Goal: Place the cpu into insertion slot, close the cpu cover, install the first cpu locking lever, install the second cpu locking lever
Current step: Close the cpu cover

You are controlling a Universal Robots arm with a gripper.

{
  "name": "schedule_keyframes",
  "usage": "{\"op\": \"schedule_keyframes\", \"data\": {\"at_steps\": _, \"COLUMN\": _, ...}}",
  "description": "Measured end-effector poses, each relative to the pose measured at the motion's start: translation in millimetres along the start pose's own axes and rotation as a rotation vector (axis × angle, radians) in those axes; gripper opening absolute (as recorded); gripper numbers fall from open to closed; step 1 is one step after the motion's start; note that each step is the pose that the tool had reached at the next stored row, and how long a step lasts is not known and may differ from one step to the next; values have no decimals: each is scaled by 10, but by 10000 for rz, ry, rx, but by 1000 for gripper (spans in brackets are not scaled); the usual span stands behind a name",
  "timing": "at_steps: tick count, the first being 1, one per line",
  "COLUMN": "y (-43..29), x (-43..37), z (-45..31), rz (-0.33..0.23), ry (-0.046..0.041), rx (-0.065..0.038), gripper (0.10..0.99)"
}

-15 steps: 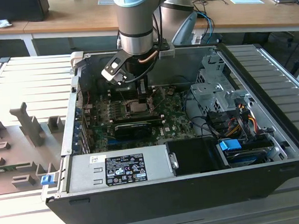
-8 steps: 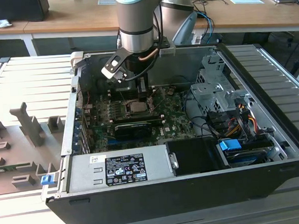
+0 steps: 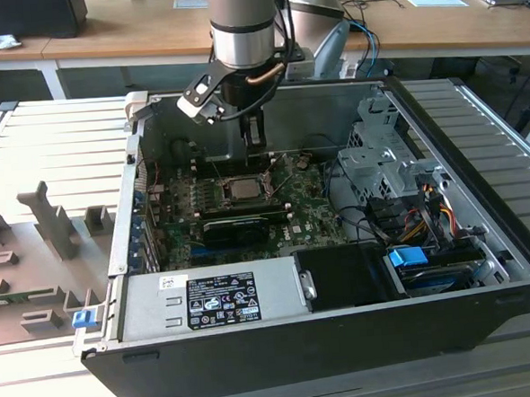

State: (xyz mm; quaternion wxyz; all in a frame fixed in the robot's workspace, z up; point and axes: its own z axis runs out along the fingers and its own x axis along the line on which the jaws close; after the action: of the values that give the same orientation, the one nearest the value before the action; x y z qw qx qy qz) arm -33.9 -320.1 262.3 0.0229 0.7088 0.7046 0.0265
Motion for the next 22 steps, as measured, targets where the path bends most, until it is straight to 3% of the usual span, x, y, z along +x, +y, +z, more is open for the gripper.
{"op": "schedule_keyframes", "data": {"at_steps": 3, "y": 27, "x": -2, "z": -23, "rz": 2, "ry": 32, "rx": 227, "gripper": 106}}
{"op": "schedule_keyframes", "data": {"at_steps": 4, "y": 29, "x": -2, "z": -55, "rz": 4, "ry": 34, "rx": 241, "gripper": 106}}
{"op": "schedule_keyframes", "data": {"at_steps": 22, "y": 245, "x": 0, "z": -66, "rz": -2, "ry": 35, "rx": 242, "gripper": 106}}
